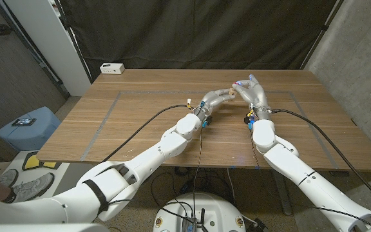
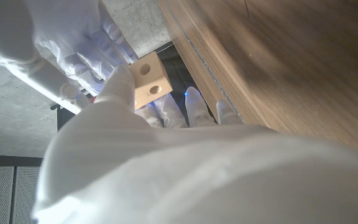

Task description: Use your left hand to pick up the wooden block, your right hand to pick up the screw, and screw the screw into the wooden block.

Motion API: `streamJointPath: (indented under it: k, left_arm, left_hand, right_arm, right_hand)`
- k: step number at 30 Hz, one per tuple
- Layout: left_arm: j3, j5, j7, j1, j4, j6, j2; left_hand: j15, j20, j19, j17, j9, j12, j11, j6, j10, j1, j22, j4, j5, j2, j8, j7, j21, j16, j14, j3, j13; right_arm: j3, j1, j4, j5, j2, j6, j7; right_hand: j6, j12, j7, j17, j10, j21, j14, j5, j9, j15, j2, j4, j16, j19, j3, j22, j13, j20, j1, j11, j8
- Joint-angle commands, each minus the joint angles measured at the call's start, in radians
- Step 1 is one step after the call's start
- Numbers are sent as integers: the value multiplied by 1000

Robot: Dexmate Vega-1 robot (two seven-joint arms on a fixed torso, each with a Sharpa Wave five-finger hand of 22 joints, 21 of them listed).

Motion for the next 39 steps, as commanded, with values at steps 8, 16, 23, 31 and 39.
streamJointPath:
  k: [8,16,23,31,39]
  left_arm:
    - [-2,-9,-11,-10,19,0,-7]
    - [-2,-10,-14,-17,36,-6,-14]
    - [-2,-13,-16,-21,47,-8,-19]
    - [-2,-15,-19,-29,66,-14,-27]
    - [-1,-16,-23,-38,87,-23,-35]
  left_hand:
    - [-45,7,4,1,5,6,-4,-1,-1,-13,3,10,3,1,6,2,9,3,6,1,4]
    - [-44,7,4,1,5,7,-4,1,-1,-19,3,12,2,0,7,-2,9,3,8,0,4]
    - [-45,7,4,1,5,8,-4,4,1,-23,3,13,2,-2,8,-2,9,3,10,-2,4]
    - [-43,7,5,2,5,8,-4,7,3,-32,3,17,0,-2,9,-1,9,4,14,-4,4]
    - [-43,7,5,1,4,9,-4,6,4,-33,3,15,0,-4,8,0,9,3,16,-4,4]
  right_arm:
    - [-1,7,10,2,5,3,-1]
    - [-4,11,17,2,3,8,4]
    - [-5,12,21,5,4,6,6]
    - [-7,16,26,7,5,1,6]
    - [-10,23,33,11,4,-2,14]
  right_hand:
    - [9,3,-8,1,-2,1,2,5,-3,-11,-13,-14,-4,3,7,2,3,-5,26,-9,12]
    - [13,3,-6,1,-2,1,1,4,-7,-14,-19,-15,-5,3,10,2,3,-7,35,-17,13]
    - [16,3,-4,1,-3,1,0,3,-11,-15,-25,-17,-6,3,14,2,3,-8,43,-22,13]
    - [24,4,-3,1,-4,0,-1,1,-16,-20,-33,-20,-7,2,20,2,3,-10,58,-30,15]
    - [24,4,-3,2,-4,0,0,0,-19,-19,-36,-17,-6,2,23,2,3,-9,62,-30,14]
